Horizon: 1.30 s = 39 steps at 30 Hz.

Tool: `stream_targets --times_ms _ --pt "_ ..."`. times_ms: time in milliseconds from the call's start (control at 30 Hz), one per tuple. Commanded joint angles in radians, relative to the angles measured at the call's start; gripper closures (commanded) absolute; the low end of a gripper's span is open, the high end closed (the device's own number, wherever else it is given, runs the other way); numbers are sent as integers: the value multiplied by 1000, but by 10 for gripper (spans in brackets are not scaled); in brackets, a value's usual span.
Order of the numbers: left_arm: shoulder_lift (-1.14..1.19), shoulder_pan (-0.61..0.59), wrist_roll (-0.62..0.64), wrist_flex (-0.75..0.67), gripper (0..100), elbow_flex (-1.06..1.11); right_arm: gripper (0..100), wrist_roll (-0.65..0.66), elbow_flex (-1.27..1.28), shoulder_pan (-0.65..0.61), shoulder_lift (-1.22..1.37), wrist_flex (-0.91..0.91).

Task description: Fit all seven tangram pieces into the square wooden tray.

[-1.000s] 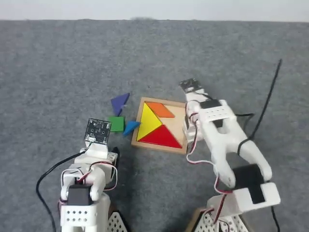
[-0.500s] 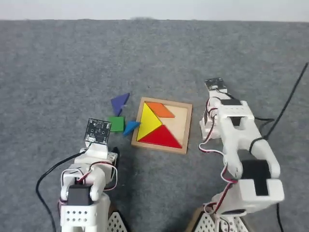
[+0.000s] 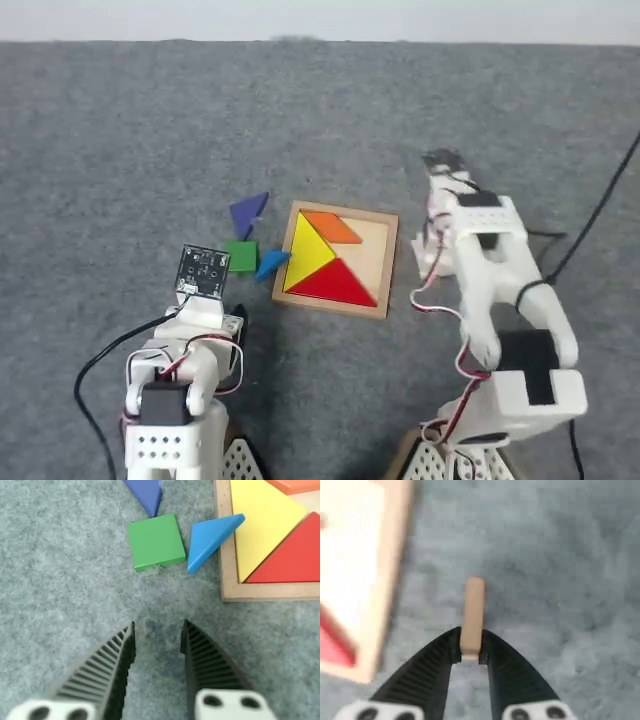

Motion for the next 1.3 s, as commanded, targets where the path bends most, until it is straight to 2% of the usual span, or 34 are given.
stream_targets --times_ms 0,200,333,400,567,633,800,1000,1267 --pt "-17 -2 -3 5 852 -16 991 9 -163 -125 -18 97" --pt "-17 -2 -3 5 852 -16 991 15 -295 -323 -2 101" --pt "-17 -2 -3 5 852 -16 991 94 -302 -392 31 64" --pt "-17 -2 -3 5 852 -16 991 157 -302 -415 62 51" --pt "-17 -2 -3 5 852 -16 990 446 -304 -418 165 45" --pt "-17 -2 -3 5 852 -16 990 509 -304 -412 188 45" --pt "-17 -2 -3 5 852 -16 977 522 -328 -406 196 54" --pt "-17 -2 -3 5 852 -16 819 522 -331 -417 188 74" --pt "-17 -2 -3 5 852 -16 829 516 -319 -460 81 156"
